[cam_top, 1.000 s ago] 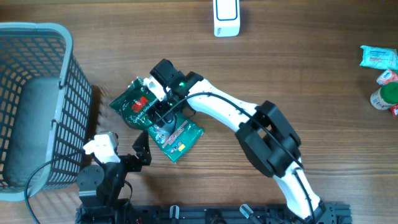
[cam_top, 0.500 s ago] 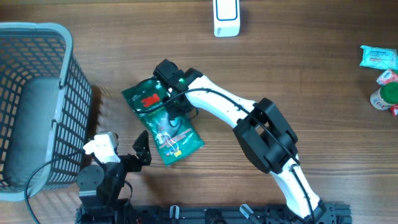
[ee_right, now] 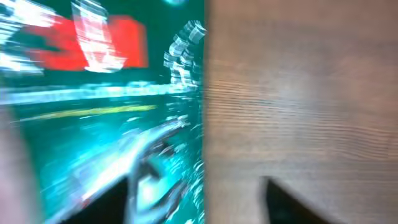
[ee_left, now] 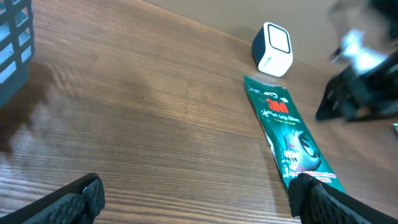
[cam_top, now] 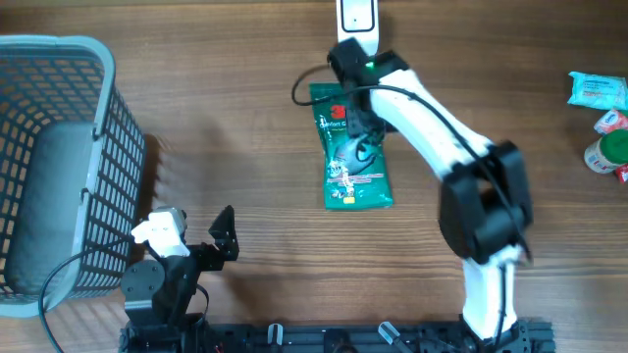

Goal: Scan the item barcode

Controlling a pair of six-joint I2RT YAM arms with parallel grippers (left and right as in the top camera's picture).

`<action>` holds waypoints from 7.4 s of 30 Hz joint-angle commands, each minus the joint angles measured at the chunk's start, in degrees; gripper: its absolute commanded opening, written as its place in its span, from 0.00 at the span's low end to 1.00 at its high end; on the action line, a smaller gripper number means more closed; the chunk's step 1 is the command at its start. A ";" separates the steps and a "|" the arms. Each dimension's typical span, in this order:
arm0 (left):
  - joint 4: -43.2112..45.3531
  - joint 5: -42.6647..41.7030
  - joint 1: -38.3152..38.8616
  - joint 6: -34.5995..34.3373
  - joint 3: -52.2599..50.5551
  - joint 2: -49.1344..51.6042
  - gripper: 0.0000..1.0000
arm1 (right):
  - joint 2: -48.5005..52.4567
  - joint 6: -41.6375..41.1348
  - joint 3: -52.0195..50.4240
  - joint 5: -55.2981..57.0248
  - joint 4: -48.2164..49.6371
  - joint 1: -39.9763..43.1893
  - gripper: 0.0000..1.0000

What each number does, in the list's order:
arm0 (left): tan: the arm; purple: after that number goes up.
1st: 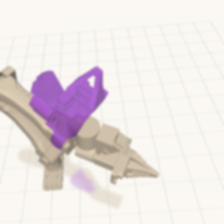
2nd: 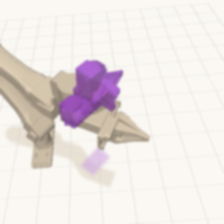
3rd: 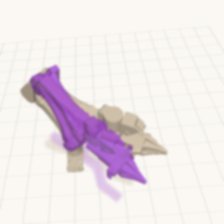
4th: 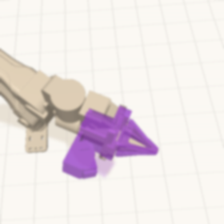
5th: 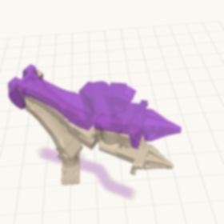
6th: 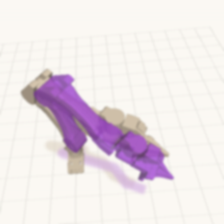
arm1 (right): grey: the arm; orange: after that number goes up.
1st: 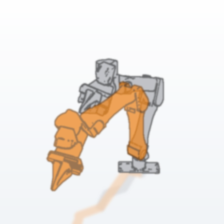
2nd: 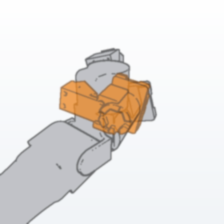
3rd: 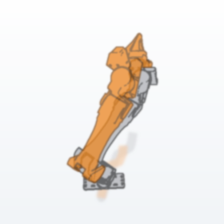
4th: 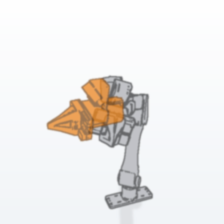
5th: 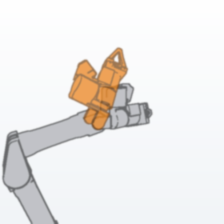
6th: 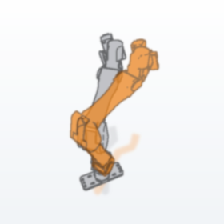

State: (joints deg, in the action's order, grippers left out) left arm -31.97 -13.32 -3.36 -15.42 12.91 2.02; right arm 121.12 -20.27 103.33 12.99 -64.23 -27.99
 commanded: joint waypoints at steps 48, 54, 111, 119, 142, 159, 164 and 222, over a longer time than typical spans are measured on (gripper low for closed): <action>0.15 0.35 0.26 -0.46 -0.33 -0.24 1.00 | 1.38 49.44 1.20 -67.78 -15.91 0.46 0.05; 0.15 0.35 0.26 -0.46 -0.33 -0.24 1.00 | 1.77 54.97 -10.71 -83.17 -6.80 4.46 0.04; 0.15 0.35 0.26 -0.46 -0.33 -0.24 1.00 | 2.36 0.17 -28.15 -8.55 11.23 -9.81 1.00; 0.15 0.35 0.26 -0.46 -0.33 -0.24 1.00 | 5.64 0.70 -32.13 -14.21 12.35 -8.87 0.04; 0.15 0.35 0.26 -0.46 -0.33 -0.24 1.00 | -4.02 1.92 -18.62 -94.62 -7.19 6.49 0.04; 0.15 0.35 0.26 -0.46 -0.33 -0.24 1.00 | -4.00 12.59 -18.60 -93.46 20.90 3.15 0.04; 0.15 0.35 0.26 -0.46 -0.33 -0.24 1.00 | -3.85 22.03 -18.60 -106.01 29.07 -3.50 0.04; 0.15 0.35 0.26 -0.46 -0.33 -0.24 1.00 | -8.85 -98.33 -45.86 -105.68 120.32 10.40 0.04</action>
State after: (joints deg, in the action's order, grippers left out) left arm -31.99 -13.32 -3.36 -15.44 12.80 2.07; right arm 113.75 -118.74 58.48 -89.36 55.72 -17.37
